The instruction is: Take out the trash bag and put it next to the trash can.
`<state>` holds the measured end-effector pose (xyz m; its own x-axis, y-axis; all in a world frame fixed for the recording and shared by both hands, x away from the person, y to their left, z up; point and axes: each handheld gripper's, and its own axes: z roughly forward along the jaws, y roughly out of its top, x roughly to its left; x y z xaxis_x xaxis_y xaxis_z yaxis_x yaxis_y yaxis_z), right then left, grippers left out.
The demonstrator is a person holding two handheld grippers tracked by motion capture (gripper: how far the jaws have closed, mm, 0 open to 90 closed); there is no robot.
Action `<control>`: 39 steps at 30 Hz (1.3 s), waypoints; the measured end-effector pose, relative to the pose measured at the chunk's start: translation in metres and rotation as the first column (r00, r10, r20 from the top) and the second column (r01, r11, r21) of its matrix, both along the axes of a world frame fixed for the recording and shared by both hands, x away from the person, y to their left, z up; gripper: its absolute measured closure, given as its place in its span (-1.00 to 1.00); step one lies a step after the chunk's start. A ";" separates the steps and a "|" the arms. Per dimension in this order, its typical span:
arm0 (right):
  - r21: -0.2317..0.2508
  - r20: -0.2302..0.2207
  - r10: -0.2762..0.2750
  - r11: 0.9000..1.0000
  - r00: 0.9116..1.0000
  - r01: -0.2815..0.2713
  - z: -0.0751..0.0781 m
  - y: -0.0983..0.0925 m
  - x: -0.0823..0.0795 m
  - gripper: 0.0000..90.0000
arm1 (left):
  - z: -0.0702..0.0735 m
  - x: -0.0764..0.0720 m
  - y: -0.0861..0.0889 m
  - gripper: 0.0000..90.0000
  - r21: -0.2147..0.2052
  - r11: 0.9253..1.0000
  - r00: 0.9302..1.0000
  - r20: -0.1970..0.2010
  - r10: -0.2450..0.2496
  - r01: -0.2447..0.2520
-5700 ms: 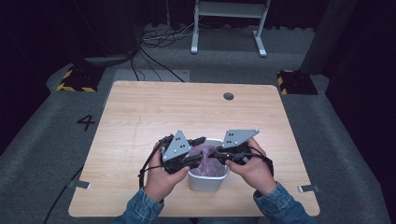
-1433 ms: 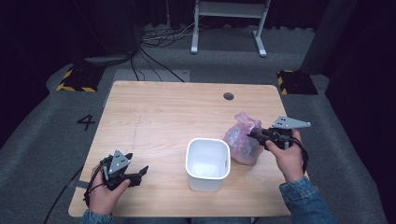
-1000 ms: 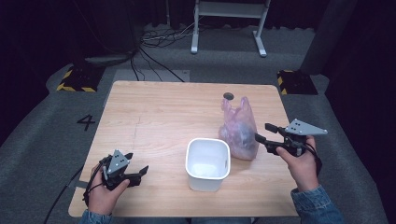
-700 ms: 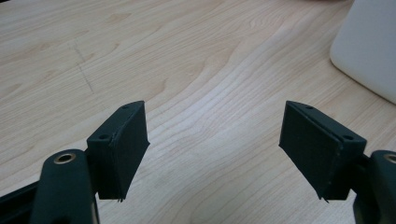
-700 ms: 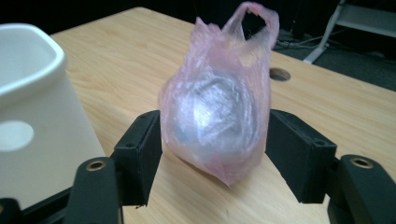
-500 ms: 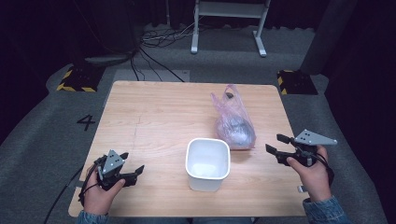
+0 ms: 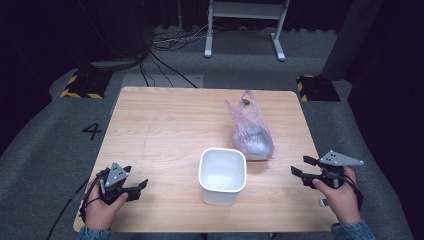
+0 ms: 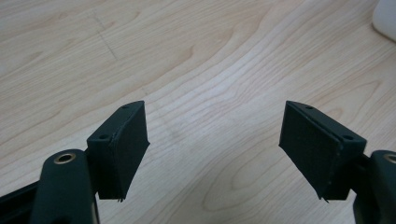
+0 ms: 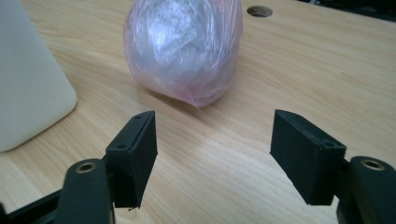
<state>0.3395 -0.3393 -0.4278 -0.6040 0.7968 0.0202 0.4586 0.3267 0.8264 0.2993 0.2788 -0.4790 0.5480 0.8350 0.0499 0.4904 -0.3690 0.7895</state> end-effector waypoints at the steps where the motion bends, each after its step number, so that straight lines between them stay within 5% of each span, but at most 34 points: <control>1: -0.001 -0.003 -0.001 1.000 1.000 0.001 -0.003 -0.001 0.000 -0.31 | -0.001 0.000 0.001 -0.49 0.001 1.000 1.000 -0.003 0.003 -0.003; 15: -0.029 -0.072 -0.003 1.000 0.997 0.001 -0.032 -0.007 -0.003 -0.33 | -0.012 0.002 0.012 -0.55 -0.016 1.000 0.997 -0.079 0.012 -0.014; 23: -0.042 -0.096 -0.011 0.999 0.995 0.007 -0.045 -0.011 -0.005 -0.34 | -0.018 0.005 0.013 -0.58 0.009 1.000 0.993 -0.114 0.004 -0.003; 39: -0.090 -0.135 -0.036 0.996 0.990 0.024 -0.071 -0.012 -0.009 -0.36 | -0.027 0.009 0.014 -0.65 0.011 1.000 0.991 -0.134 0.000 0.001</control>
<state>0.3302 -0.3513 -0.4988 -0.5760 0.8170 0.0293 0.5755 0.3798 0.7243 0.3080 0.2933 -0.5055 0.5508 0.8345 -0.0148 0.5909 -0.3774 0.7130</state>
